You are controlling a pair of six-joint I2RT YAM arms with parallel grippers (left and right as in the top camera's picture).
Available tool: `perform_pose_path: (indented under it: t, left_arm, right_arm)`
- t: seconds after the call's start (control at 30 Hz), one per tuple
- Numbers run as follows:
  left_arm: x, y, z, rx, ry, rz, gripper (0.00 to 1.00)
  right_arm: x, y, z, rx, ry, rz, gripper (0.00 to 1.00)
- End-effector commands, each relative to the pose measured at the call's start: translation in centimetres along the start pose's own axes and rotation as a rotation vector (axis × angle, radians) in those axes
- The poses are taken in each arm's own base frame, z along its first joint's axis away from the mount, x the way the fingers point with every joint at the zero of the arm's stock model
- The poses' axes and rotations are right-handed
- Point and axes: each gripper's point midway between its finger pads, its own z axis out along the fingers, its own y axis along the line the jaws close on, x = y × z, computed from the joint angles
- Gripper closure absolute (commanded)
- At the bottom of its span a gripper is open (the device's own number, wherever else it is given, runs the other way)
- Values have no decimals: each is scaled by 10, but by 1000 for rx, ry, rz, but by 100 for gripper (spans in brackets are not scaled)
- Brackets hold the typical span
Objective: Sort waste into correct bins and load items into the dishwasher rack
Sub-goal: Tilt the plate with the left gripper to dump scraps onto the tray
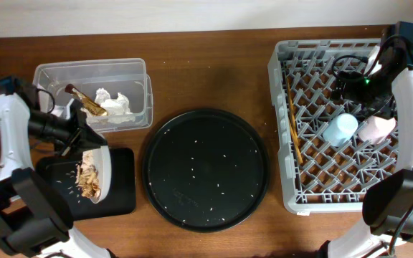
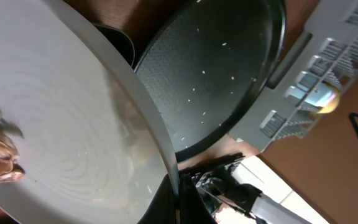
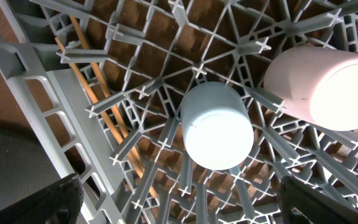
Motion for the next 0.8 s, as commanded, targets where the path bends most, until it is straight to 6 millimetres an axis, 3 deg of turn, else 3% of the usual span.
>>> perform_pose_path:
  t: [0.0, 0.77]
  left_arm:
    - [5, -4, -9, 121, -18, 44, 99]
    - [2, 24, -42, 257, -122, -51, 99]
  right_arm:
    - [1, -2, 3, 8, 10, 5, 2]
    - [2, -2, 3, 8, 11, 5, 2]
